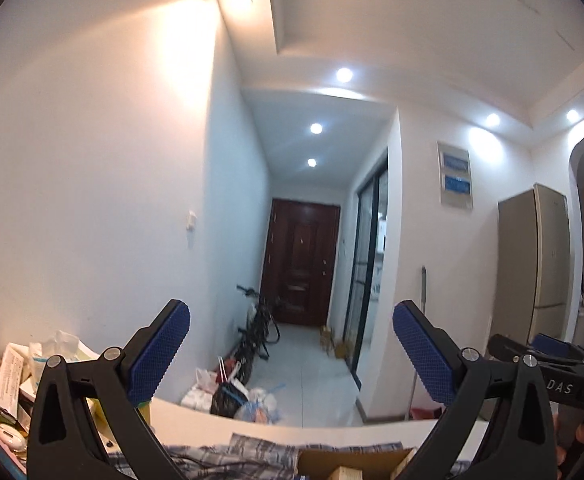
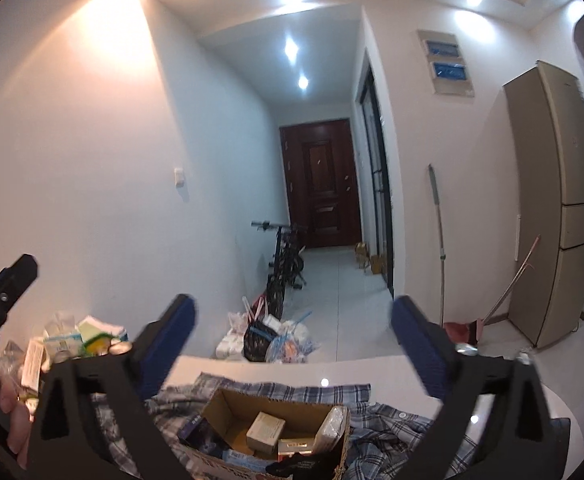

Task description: Organize objects

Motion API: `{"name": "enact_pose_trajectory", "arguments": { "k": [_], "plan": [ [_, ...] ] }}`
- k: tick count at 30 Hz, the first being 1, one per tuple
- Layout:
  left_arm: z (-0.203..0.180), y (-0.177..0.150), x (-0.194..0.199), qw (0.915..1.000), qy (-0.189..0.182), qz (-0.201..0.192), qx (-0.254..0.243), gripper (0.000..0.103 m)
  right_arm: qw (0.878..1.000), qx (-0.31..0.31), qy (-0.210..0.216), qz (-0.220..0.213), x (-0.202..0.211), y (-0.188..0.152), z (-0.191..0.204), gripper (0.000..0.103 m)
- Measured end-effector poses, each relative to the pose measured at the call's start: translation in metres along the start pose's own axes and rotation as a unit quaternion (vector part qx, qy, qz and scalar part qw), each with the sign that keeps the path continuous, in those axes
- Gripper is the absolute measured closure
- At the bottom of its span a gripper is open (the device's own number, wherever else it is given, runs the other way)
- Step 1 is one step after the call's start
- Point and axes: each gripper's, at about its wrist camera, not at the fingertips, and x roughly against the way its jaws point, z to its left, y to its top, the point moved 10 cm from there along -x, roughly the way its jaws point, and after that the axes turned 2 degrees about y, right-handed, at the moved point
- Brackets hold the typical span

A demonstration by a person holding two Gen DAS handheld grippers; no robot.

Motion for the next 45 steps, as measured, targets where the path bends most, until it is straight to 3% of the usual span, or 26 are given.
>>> {"name": "enact_pose_trajectory", "arguments": {
  "k": [6,11,13,17,20,23,28,30,32,34,39,42,45],
  "plan": [
    [0.008,0.028,0.03,0.9993,-0.002,-0.037,0.008,0.0,0.998,0.024,0.009,-0.053,0.04,0.02,0.017,0.0],
    [0.011,0.038,0.043,0.9988,-0.014,-0.023,0.041,0.0,0.992,0.056,-0.037,-0.103,0.061,0.028,0.023,0.0],
    [0.012,0.045,0.052,0.9988,-0.005,-0.044,0.023,0.0,0.991,0.068,-0.047,-0.103,0.062,0.029,0.026,0.0],
    [0.011,0.054,0.064,0.9973,0.012,-0.071,-0.012,0.0,0.992,0.062,-0.021,-0.112,0.071,0.033,0.034,0.0],
    [0.007,0.058,0.075,0.9974,-0.006,-0.072,-0.005,0.0,0.99,0.058,-0.01,-0.129,0.084,0.036,0.04,0.0],
    [0.007,0.06,0.08,0.9978,-0.021,-0.063,0.001,0.0,0.986,0.038,-0.032,-0.162,0.101,0.041,0.035,0.0],
    [0.007,0.06,0.08,0.9987,-0.006,-0.051,-0.009,0.0,0.979,0.027,-0.026,-0.201,0.122,0.049,0.036,0.0],
    [0.013,0.059,0.077,0.998,0.029,-0.053,-0.022,0.0,0.979,0.017,-0.037,-0.198,0.124,0.052,0.031,0.0],
    [0.011,0.059,0.075,0.9966,0.038,-0.058,-0.044,0.0,0.982,0.025,-0.026,-0.188,0.122,0.053,0.034,0.0],
    [0.009,0.058,0.079,0.9969,0.032,-0.059,-0.041,0.0,0.982,0.032,-0.012,-0.184,0.119,0.053,0.037,0.0],
    [0.022,0.071,0.1,0.9951,-0.001,-0.093,0.034,0.0,0.985,0.025,0.023,-0.166,0.118,0.046,0.049,0.0],
    [0.019,0.079,0.111,0.9936,-0.029,-0.104,0.034,0.0,0.986,0.019,0.045,-0.16,0.117,0.041,0.057,0.0],
    [0.021,0.08,0.112,0.9955,-0.02,-0.092,0.017,0.0,0.987,0.037,0.051,-0.149,0.118,0.038,0.065,0.0]
  ]
}}
